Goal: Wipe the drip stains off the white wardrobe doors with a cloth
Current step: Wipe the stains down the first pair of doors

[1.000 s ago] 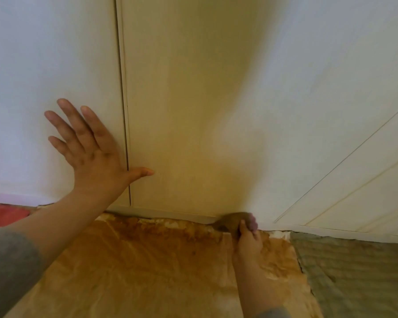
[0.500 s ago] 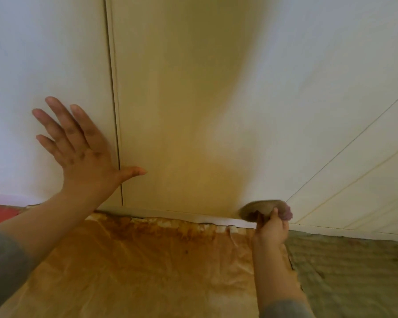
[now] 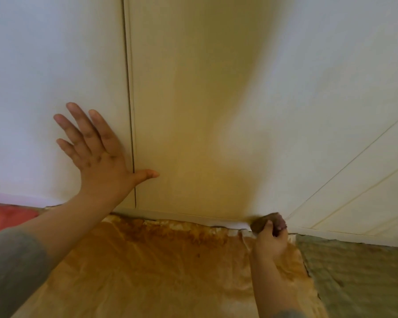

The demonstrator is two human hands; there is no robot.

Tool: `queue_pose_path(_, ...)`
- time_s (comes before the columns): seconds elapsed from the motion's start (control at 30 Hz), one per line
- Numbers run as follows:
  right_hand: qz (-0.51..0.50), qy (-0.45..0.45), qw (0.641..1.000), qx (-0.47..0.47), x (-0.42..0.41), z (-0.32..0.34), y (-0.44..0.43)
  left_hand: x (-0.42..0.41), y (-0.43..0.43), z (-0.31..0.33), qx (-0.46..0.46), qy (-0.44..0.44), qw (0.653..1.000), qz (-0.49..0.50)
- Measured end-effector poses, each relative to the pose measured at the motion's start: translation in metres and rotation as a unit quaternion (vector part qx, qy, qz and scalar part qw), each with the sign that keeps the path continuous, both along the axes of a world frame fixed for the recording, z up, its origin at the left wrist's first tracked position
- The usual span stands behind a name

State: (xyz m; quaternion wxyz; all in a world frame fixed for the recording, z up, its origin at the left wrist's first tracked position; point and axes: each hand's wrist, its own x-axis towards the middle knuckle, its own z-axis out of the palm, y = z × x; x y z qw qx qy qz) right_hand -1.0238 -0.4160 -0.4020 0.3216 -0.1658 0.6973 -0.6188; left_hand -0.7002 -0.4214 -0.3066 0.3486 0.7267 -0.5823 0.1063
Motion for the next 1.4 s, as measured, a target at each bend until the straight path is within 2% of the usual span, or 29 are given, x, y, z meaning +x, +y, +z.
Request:
queue_pose_path(0.1, -0.012, 0.048, 0.999, -0.017, 0.023, -0.013, 0.003, 0.003, 0.002, -0.002, 0.002, -0.007, 1.0, -0.001)
queue_pose_path(0.27, 0.082, 0.063, 0.994, -0.028, 0.07, -0.019, 0.01, 0.016, 0.01, -0.006, 0.002, -0.034, 0.999, -0.02)
queue_pose_path(0.37, 0.143, 0.14, 0.98, 0.011, 0.096, -0.02, 0.02, 0.03, 0.016, -0.01, 0.007, -0.057, 0.997, -0.044)
queue_pose_path(0.43, 0.16, 0.149, 0.976, -0.006, 0.11, -0.024, 0.021, 0.039, 0.019, -0.014, 0.003, -0.087, 0.994, -0.067)
queue_pose_path(0.63, 0.189, 0.119, 0.974, -0.047, 0.164, -0.031, 0.025, 0.079, 0.032, -0.018, -0.004, -0.173, 0.978, -0.12)
queue_pose_path(0.87, 0.23, 0.106, 0.962, -0.105, 0.212, -0.04, 0.027, 0.104, 0.042, -0.02, 0.016, -0.214, 0.962, -0.17)
queue_pose_path(1.0, 0.275, 0.101, 0.949, -0.113, 0.245, -0.045, 0.028, 0.116, 0.046, -0.02, 0.034, -0.221, 0.956, -0.19)
queue_pose_path(1.13, 0.279, 0.126, 0.944, -0.126, 0.255, -0.047, 0.028, 0.129, 0.051, -0.023, 0.056, -0.222, 0.949, -0.215)
queue_pose_path(1.4, 0.351, 0.125, 0.921, -0.114, 0.243, -0.038, 0.029, 0.133, 0.063, -0.031, 0.081, -0.163, 0.942, -0.282)
